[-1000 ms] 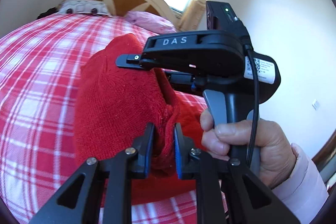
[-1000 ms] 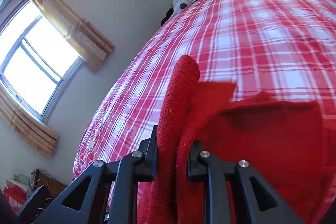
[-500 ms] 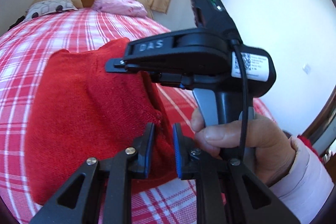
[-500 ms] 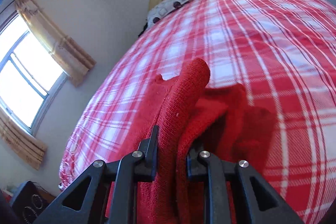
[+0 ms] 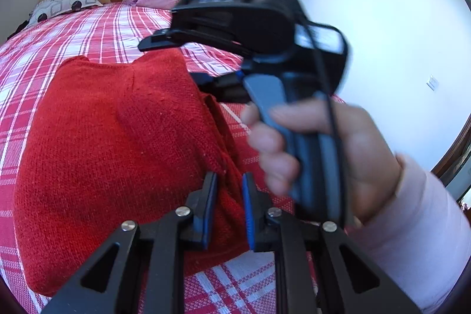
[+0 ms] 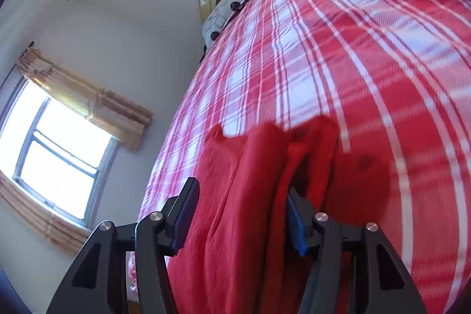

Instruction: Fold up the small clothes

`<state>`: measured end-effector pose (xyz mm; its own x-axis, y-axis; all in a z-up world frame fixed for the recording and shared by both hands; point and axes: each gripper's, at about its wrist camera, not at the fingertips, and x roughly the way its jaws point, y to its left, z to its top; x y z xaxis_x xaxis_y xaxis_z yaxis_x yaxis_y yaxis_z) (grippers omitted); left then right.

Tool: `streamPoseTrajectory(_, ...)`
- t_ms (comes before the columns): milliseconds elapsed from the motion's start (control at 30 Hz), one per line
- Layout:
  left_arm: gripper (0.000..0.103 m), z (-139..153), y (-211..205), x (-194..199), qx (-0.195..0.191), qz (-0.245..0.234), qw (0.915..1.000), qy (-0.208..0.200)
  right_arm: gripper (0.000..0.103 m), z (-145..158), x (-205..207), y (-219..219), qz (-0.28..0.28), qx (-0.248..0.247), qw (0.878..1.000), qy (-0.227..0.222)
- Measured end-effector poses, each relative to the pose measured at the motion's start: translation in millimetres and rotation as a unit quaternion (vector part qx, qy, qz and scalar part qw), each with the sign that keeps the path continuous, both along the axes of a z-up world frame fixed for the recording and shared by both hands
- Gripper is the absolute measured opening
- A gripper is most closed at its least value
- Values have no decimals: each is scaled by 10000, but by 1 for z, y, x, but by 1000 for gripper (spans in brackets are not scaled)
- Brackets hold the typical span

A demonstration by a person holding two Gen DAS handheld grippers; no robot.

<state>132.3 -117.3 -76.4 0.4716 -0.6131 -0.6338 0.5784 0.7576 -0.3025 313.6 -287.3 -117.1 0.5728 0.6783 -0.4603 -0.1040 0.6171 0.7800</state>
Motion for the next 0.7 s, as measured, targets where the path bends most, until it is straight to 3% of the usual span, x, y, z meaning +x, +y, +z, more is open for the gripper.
streamPoseTrajectory(33, 17, 0, 0, -1, 16, -6, 10000, -15, 56, 1, 6, 2, 14, -74, 10000, -17)
streamPoseTrajectory(67, 17, 0, -1, -2, 30, -7, 10000, -31, 37, 3, 11, 6, 59, -248, 9997, -63)
streamPoseTrajectory(100, 17, 1, -1, -3, 26, -9, 10000, -37, 12, 4, 15, 9, 121, -391, 9991, -66)
streamPoseTrajectory(200, 17, 2, -5, -1, 19, -62, 10000, -42, 12, 14, 15, 13, 258, -743, 9965, -266)
streamPoseTrajectory(333, 17, 6, -13, -3, -44, -233, 9997, -60, 12, 28, 2, -11, 93, -542, 9972, -512)
streamPoseTrajectory(400, 17, 8, -20, -6, -50, -358, 9993, -72, 12, 27, -3, -22, -7, -688, 9964, -490)
streamPoseTrajectory(500, 17, 5, -32, -13, -4, -554, 9984, -53, 12, 10, -1, -36, -86, -644, 9975, -271)
streamPoseTrajectory(600, 15, -6, -40, -14, 307, -538, 9981, 45, 12, -13, 5, -33, 45, -841, 9964, -13)
streamPoseTrajectory(700, 15, -4, -28, -14, 79, -566, 9982, 185, 18, -27, 6, -36, -2, -793, 9968, 129)
